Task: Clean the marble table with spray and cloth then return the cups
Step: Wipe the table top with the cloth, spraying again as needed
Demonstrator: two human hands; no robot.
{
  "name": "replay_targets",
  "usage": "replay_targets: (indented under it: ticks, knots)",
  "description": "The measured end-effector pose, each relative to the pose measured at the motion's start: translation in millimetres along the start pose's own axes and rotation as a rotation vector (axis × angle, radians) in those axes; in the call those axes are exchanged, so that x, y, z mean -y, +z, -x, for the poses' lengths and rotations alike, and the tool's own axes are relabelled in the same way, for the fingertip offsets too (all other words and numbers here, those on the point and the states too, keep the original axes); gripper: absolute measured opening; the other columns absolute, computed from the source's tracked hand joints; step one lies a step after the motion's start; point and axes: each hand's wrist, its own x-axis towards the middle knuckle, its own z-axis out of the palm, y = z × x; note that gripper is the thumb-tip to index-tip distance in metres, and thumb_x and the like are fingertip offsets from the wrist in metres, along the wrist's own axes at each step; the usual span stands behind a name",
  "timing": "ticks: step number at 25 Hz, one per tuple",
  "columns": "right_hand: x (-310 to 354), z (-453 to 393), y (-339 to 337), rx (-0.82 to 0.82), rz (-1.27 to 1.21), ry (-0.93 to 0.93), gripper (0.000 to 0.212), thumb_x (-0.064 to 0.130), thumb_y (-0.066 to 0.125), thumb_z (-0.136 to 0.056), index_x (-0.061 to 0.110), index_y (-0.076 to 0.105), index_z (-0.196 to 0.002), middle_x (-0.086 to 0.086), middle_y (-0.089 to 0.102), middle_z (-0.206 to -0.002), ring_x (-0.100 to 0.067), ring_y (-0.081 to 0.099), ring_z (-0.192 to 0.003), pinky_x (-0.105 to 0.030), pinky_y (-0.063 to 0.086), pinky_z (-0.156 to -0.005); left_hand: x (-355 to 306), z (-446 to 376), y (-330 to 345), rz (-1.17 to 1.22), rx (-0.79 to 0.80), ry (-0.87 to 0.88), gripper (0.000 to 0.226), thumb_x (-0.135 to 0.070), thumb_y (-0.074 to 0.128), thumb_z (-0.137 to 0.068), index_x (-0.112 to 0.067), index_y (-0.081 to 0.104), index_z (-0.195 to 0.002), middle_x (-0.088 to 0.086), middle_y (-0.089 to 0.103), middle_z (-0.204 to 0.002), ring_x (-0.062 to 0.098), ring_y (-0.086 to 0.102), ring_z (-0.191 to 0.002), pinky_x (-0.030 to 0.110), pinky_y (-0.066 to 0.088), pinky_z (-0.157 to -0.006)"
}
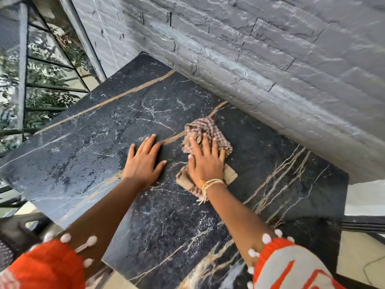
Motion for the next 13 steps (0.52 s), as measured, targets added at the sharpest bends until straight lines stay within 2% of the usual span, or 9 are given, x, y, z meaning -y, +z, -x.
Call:
replay_targets:
  ticks: [2, 4, 6, 7, 10, 13]
  knots:
    - [31, 26, 0, 0.012, -0.037, -0.187, 0.059, 0.043, 0.033, -0.093, 0.037, 0.023, -0.150, -0.007, 0.031, -0.157, -0.038, 0.026, -0.142, -0.059, 0.024, -0.112, 30, 37, 2, 0.062, -0.090, -0.109, 0.071, -0.060, 0.022, -0.087, -0.022, 0.036, -0.145, 0.005, 0.026, -0.158, 0.021, 0.026, -0.145, 0.055, 0.015, -0.115]
    - [60, 61, 4, 0.053, -0.024, -0.508, 0.058, 0.041, 0.036, -0.094, 0.036, 0.024, -0.150, -0.008, 0.033, -0.155, -0.036, 0.027, -0.143, -0.058, 0.023, -0.113, 60, 72, 4, 0.078, -0.142, -0.191, 0.068, -0.057, 0.028, -0.087, -0.020, 0.040, -0.142, 0.006, 0.031, -0.155, 0.023, 0.029, -0.143, 0.056, 0.014, -0.112]
    - [78, 94, 12, 0.106, 0.018, -0.796, 0.057, 0.041, 0.038, -0.094, 0.036, 0.025, -0.150, -0.008, 0.036, -0.153, -0.034, 0.028, -0.142, -0.054, 0.021, -0.115, 85, 96, 4, 0.078, -0.134, -0.180, 0.069, -0.056, 0.032, -0.085, -0.019, 0.041, -0.143, 0.007, 0.032, -0.155, 0.024, 0.028, -0.144, 0.057, 0.013, -0.112]
    - [79, 100, 15, 0.126, 0.023, -0.881, 0.057, 0.042, 0.040, -0.094, 0.036, 0.028, -0.149, -0.006, 0.038, -0.153, -0.032, 0.029, -0.142, -0.052, 0.022, -0.115, 94, 106, 3, 0.067, -0.124, -0.141, 0.070, -0.056, 0.033, -0.084, -0.020, 0.040, -0.144, 0.005, 0.031, -0.156, 0.024, 0.028, -0.144, 0.056, 0.012, -0.112]
    - [71, 70, 17, 0.135, 0.062, -1.045, 0.053, 0.041, 0.042, -0.093, 0.039, 0.033, -0.145, -0.004, 0.033, -0.155, -0.030, 0.030, -0.142, -0.052, 0.024, -0.114, 113, 123, 2, 0.058, -0.121, -0.092, 0.067, -0.053, 0.033, -0.086, -0.023, 0.038, -0.146, 0.001, 0.029, -0.157, 0.021, 0.028, -0.144, 0.052, 0.011, -0.113]
    - [56, -3, 6, 0.134, 0.167, -0.989, 0.055, 0.042, 0.035, -0.092, 0.042, 0.025, -0.147, -0.005, 0.023, -0.159, -0.028, 0.023, -0.146, -0.055, 0.016, -0.117, 116, 128, -1, 0.061, -0.134, -0.129, 0.065, -0.051, 0.031, -0.089, -0.025, 0.035, -0.147, -0.001, 0.026, -0.158, 0.017, 0.026, -0.145, 0.049, 0.009, -0.115]
